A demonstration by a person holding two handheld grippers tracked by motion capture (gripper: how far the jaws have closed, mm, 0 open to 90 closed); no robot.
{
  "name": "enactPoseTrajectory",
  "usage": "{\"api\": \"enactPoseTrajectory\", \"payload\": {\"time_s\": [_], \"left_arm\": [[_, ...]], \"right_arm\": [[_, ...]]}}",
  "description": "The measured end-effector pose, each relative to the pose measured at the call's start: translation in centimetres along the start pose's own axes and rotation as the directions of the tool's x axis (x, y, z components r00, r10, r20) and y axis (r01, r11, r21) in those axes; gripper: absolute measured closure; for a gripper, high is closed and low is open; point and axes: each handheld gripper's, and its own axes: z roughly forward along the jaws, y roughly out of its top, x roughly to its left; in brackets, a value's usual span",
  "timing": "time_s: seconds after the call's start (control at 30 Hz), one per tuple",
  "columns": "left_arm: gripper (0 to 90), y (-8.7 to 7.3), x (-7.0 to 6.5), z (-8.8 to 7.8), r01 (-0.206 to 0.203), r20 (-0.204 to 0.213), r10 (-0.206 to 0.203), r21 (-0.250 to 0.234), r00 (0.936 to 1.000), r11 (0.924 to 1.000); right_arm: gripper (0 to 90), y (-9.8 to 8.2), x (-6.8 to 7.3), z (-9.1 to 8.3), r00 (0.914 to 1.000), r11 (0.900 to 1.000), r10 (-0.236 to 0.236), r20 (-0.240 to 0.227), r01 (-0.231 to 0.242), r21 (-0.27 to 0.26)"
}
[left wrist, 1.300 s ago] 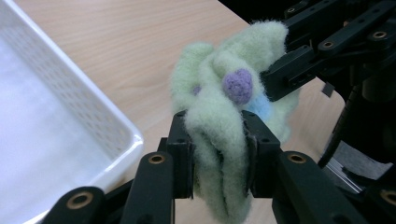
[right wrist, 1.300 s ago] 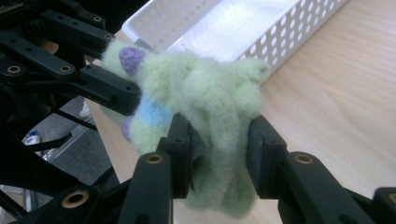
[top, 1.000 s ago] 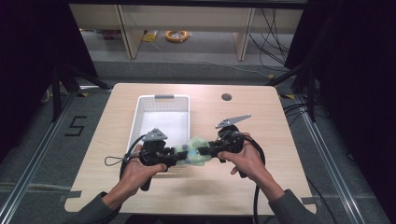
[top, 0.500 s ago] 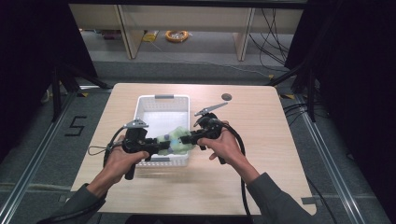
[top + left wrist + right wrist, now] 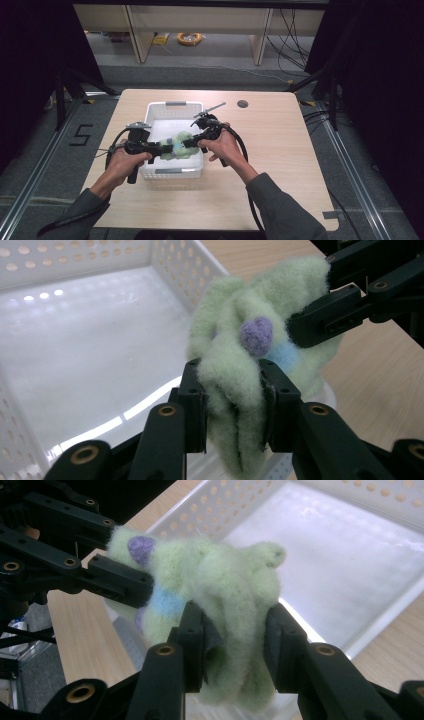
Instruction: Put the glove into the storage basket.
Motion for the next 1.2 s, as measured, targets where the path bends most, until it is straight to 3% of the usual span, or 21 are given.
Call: {"api": "enactPoseTrajectory", "payload": {"time_s": [0.13,0.2,0.23,0.33,0.37,0.57,0.6,0.67,0.73,0.77,1.2], "left_arm": [[67.6,0.0,0.7,0.3,0.008,-0.002,-0.008,0.019,1.0,0.9998],[67.6,0.0,1.0,0.5,0.012,-0.009,-0.012,0.021,0.9999,0.9997],[67.6,0.1,1.2,0.7,0.013,-0.007,-0.013,0.03,0.9999,0.9995],[67.6,0.2,1.5,0.8,-0.005,-0.01,0.005,0.057,0.9999,0.9984],[67.6,0.2,1.4,1.0,0.014,-0.013,-0.014,0.038,0.9998,0.9992],[67.5,0.3,1.8,1.5,0.02,-0.023,-0.019,0.052,0.9996,0.9984],[67.4,0.3,2.0,1.5,-0.001,-0.024,0.003,0.071,0.9997,0.9975],[67.4,0.3,2.0,1.8,0.027,-0.032,-0.026,0.055,0.9991,0.9981],[67.4,0.3,2.3,1.9,0.009,-0.039,-0.006,0.079,0.9992,0.9968],[67.4,0.3,2.5,2.0,0.011,-0.036,-0.008,0.089,0.9993,0.9959],[67.2,0.1,3.6,2.8,0.033,-0.061,-0.026,0.106,0.9978,0.9938]], "right_arm": [[66.2,0.2,-0.5,1.0,0.9997,0.999,0.026,0.0,-0.026,0.019],[66.2,0.3,-0.6,1.2,0.9999,1.0,0.014,-0.001,-0.014,0.011],[66.2,0.3,-0.6,1.4,0.9986,0.998,0.053,0.005,-0.053,0.036],[66.2,0.5,-1.1,1.8,0.9994,0.999,0.034,0.005,-0.034,0.027],[66.2,0.5,-1.1,1.8,0.9994,0.999,0.034,0.005,-0.034,0.027],[66.2,0.7,-1.6,2.4,0.999,0.998,0.045,0.003,-0.045,0.046],[66.2,0.8,-1.8,2.6,0.9987,0.997,0.051,0.002,-0.051,0.055],[66.2,0.8,-1.8,2.8,0.998,0.996,0.063,0.007,-0.063,0.058],[66.2,0.8,-2.1,3.1,0.9987,0.997,0.05,0.007,-0.05,0.054],[66.1,0.9,-2.1,3.3,0.9978,0.996,0.066,0.006,-0.066,0.064],[66.1,1.5,-2.6,4.8,0.9968,0.991,0.076,0.027,-0.078,0.108]]}}
